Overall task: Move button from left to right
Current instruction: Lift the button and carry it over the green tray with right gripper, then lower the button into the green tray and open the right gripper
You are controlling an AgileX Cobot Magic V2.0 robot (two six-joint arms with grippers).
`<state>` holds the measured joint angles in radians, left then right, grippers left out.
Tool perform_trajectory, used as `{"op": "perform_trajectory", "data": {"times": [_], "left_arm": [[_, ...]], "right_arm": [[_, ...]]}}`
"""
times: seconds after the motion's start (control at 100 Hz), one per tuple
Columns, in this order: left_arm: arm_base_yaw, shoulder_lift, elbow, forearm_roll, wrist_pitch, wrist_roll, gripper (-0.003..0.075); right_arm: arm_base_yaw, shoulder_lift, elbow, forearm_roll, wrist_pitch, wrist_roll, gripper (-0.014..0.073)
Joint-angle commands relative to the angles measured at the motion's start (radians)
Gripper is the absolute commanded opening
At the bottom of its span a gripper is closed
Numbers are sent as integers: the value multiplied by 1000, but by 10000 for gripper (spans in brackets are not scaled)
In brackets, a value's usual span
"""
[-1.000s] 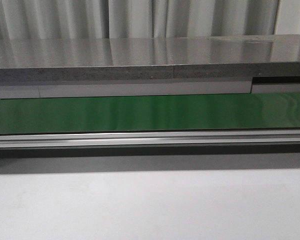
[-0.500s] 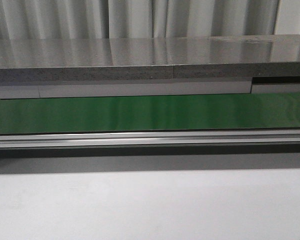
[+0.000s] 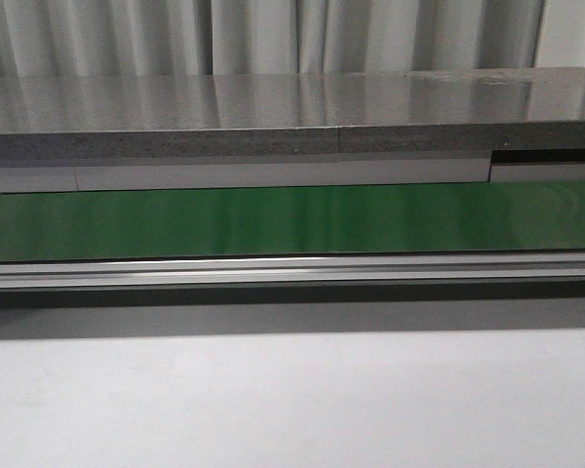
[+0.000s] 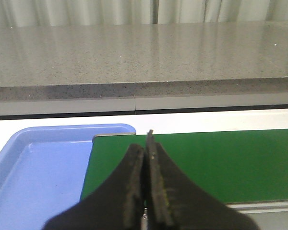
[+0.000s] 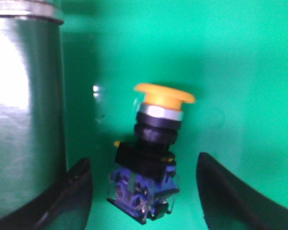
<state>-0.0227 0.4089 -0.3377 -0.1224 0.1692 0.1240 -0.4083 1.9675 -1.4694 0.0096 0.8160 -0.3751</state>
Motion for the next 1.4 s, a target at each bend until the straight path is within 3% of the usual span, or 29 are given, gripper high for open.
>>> {"op": "perform_trajectory", "data": {"times": [0.0,0.45,0.82,1.21,1.39], "left_arm": [[-6,3,-29,-10,-77,0,-20],[-6,3,-29,-10,-77,0,-20],[-6,3,-29,-10,-77,0,-20],[-6,3,-29,-10,-77,0,-20],[-6,3,-29,-10,-77,0,-20]], "right_arm": [[-7,-56,-32,-10,-24,-9,493],[-7,-94,-53,-10,-27,79,489],[9,-253,-53,175,-77,79,489],[190,-444,-31,222,-91,68,489],[263,-561,98,222,-169,62,489]]}}
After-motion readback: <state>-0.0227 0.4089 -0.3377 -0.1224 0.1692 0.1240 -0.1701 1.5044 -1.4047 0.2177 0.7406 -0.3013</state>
